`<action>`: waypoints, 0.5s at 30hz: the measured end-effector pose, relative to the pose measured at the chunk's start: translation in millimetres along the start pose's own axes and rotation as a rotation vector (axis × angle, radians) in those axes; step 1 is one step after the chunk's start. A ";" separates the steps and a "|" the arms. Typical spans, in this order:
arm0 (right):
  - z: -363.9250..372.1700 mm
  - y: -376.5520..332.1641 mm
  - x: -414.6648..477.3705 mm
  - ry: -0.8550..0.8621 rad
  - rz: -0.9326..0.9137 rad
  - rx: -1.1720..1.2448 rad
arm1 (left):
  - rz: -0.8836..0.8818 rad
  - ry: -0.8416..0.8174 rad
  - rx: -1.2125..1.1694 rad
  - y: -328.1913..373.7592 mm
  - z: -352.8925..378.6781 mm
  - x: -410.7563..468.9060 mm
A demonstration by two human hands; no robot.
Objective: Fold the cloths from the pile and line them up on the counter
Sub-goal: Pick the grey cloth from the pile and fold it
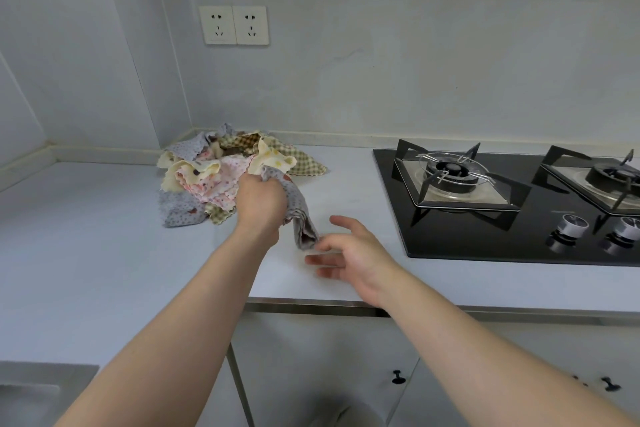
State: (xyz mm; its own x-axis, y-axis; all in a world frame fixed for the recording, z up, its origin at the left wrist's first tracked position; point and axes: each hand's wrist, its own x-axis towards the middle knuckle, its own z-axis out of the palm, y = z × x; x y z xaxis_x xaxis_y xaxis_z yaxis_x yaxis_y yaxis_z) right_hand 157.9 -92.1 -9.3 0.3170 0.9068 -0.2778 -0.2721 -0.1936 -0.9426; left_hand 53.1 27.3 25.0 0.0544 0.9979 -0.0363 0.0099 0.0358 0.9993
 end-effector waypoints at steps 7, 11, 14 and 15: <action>16.7 7.3 3.0 -0.002 -0.019 -0.042 | -0.026 0.023 -0.035 0.7 0.1 2.3; 20.1 5.7 4.4 0.032 -0.005 -0.012 | -0.015 0.012 -0.063 2.3 1.5 -0.7; 20.7 5.8 6.4 0.047 -0.018 -0.016 | -0.002 0.014 -0.064 2.4 2.4 -1.0; 20.7 6.0 6.5 0.050 -0.019 -0.014 | 0.004 0.011 -0.061 2.6 2.6 -0.7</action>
State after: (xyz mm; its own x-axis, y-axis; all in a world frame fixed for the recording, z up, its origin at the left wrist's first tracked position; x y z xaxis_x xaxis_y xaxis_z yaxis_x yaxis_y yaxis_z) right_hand 139.5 -79.6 -12.9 0.3668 0.8908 -0.2681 -0.2532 -0.1817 -0.9502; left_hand 55.6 26.5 27.6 0.0437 0.9985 -0.0328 -0.0513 0.0350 0.9981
